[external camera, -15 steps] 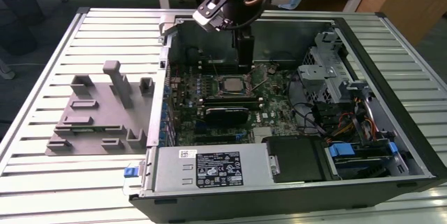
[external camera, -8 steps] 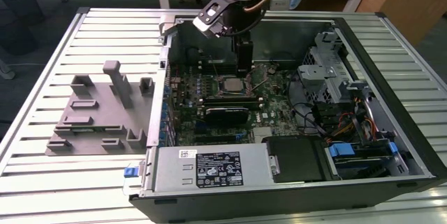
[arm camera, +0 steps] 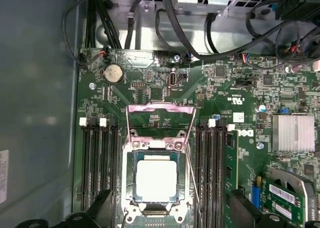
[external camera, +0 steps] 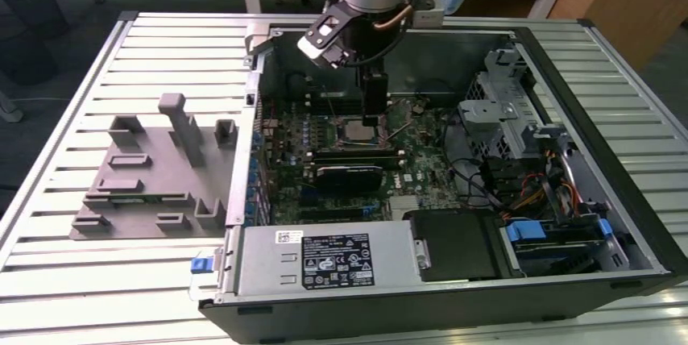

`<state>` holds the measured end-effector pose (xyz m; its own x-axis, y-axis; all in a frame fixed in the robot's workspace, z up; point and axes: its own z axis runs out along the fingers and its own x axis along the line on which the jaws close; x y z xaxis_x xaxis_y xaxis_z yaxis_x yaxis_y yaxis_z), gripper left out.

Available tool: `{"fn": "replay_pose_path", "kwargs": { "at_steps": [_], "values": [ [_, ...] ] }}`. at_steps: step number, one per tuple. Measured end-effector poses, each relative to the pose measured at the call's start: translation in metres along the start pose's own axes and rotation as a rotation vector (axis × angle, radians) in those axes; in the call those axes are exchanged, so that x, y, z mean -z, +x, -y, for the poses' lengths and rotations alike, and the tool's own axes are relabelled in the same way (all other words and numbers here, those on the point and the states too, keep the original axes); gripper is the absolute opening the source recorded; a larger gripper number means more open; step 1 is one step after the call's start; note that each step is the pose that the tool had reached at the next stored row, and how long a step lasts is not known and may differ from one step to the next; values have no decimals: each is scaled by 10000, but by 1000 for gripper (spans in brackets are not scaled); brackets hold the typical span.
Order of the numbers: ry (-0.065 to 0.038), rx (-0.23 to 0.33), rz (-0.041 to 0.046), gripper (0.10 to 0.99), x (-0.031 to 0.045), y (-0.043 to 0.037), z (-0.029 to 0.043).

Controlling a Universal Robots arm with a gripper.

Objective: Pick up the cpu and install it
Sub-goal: 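Place the cpu into insertion slot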

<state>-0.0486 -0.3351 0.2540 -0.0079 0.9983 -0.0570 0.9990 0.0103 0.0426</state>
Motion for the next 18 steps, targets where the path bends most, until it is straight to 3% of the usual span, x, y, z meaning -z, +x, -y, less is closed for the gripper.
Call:
{"fn": "replay_pose_path", "kwargs": {
  "at_steps": [4,10,11,14,17,18],
  "values": [
    [11,1,0,988,-63,4,3],
    [11,1,0,976,-67,4,3],
    [11,1,0,910,-67,4,3],
    [11,1,0,851,-68,4,3],
    [10,1,-1,675,-69,4,3],
    [10,1,0,675,-70,4,3]
  ]
}}
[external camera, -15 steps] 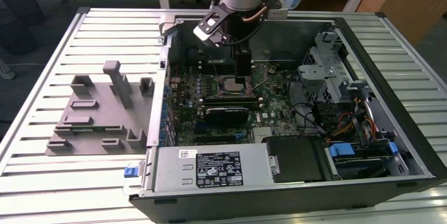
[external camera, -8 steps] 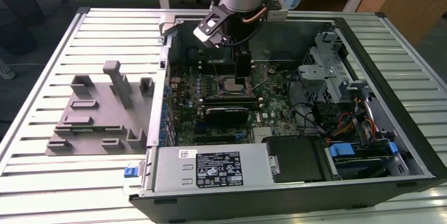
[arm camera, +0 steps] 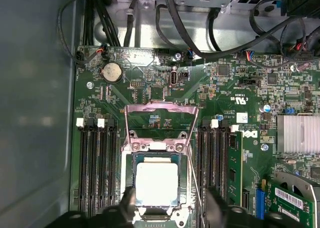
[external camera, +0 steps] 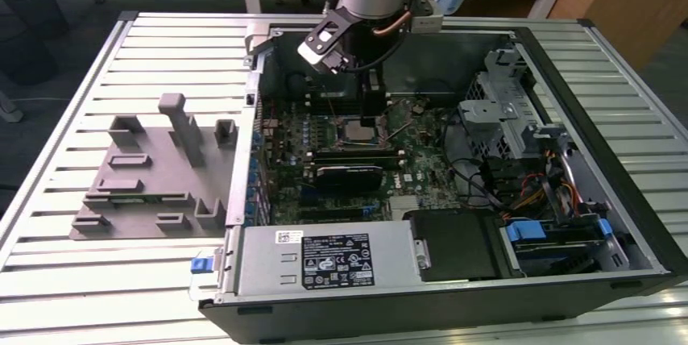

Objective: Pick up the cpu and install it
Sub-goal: 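Place the cpu into insertion slot, then close the cpu cover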

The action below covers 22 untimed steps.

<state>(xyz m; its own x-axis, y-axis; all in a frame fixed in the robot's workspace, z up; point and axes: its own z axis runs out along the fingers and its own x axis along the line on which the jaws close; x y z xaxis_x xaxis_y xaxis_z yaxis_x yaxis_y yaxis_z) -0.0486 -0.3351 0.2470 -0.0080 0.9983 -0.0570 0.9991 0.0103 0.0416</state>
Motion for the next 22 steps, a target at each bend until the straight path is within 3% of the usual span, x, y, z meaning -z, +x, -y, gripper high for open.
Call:
{"fn": "replay_pose_path", "kwargs": {
  "at_steps": [1,2,5,8,11,12,13,15,22],
  "values": [
    [1,0,0,616,0,0,0],
    [0,0,0,616,-1,0,0],
    [0,0,0,439,-2,0,0],
    [1,0,0,384,-3,0,0],
    [0,0,0,208,-4,0,0],
    [0,0,0,208,-4,0,0],
    [0,0,0,149,-5,0,0],
    [0,0,0,106,-6,0,0],
    [0,0,0,106,-13,1,1]
  ]
}}
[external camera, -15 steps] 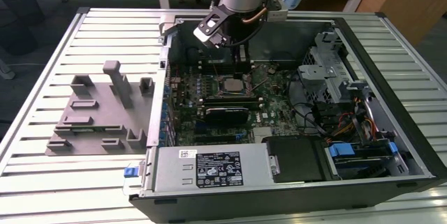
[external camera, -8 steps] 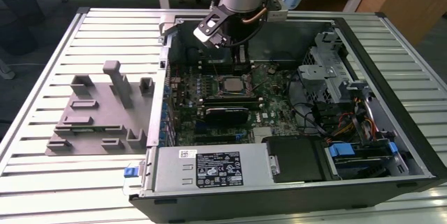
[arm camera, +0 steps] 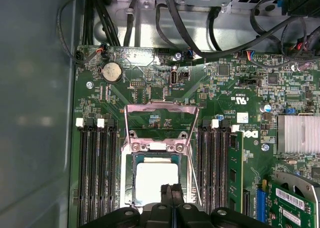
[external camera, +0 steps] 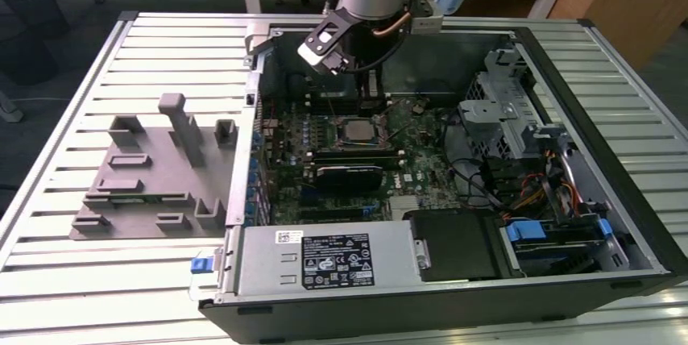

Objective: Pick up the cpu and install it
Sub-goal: 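Close the cpu cover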

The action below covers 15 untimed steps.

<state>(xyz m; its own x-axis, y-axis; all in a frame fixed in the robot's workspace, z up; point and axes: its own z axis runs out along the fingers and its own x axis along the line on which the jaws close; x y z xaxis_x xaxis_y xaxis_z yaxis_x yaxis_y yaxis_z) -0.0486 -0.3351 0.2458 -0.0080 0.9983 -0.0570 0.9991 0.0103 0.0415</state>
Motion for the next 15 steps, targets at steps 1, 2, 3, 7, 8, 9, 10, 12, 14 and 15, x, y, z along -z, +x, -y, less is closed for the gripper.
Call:
{"fn": "replay_pose_path", "kwargs": {
  "at_steps": [1,2,3,7,8,9,10,12,14,15],
  "values": [
    [0,0,1,106,0,0,0],
    [1,0,1,106,0,0,0],
    [0,0,0,106,-1,0,0],
    [0,0,0,106,-3,0,0],
    [0,0,0,106,-3,0,0],
    [0,0,0,106,-3,0,0],
    [0,0,0,106,0,0,0],
    [-1,-1,-1,106,23,-1,-1],
    [0,-1,0,106,68,-4,-3],
    [-1,-1,-1,106,96,-5,-4]
  ]
}}
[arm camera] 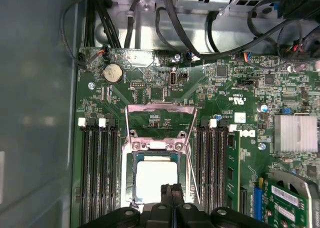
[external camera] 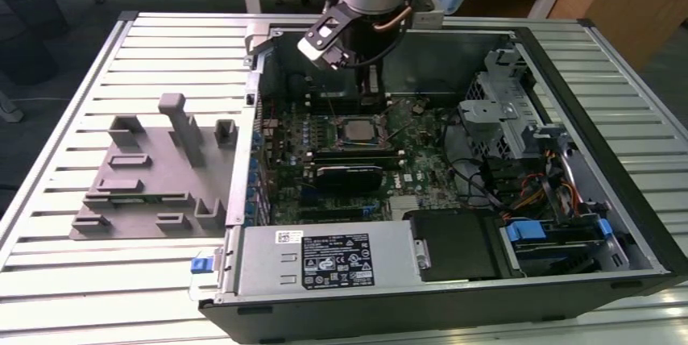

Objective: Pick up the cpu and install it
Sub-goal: 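Close the cpu cover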

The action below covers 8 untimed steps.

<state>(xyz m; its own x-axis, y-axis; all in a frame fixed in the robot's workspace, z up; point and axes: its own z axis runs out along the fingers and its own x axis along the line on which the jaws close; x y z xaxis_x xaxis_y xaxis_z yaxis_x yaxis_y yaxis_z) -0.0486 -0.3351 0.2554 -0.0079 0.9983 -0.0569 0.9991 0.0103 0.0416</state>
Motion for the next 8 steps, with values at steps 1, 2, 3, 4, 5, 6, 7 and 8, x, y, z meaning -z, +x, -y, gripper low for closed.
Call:
{"fn": "replay_pose_path", "kwargs": {
  "at_steps": [1,2,3,4,5,6,7,8],
  "values": [
    [1,0,0,106,25,-2,-1],
    [1,0,1,106,46,-3,-2],
    [1,0,1,106,65,-4,-3],
    [0,1,1,106,80,-5,-3],
    [1,0,1,106,85,-5,-4],
    [0,0,-1,106,86,-5,-4],
    [0,1,-1,106,86,-5,-4],
    [-1,1,-2,106,86,-5,-4]
  ]
}}
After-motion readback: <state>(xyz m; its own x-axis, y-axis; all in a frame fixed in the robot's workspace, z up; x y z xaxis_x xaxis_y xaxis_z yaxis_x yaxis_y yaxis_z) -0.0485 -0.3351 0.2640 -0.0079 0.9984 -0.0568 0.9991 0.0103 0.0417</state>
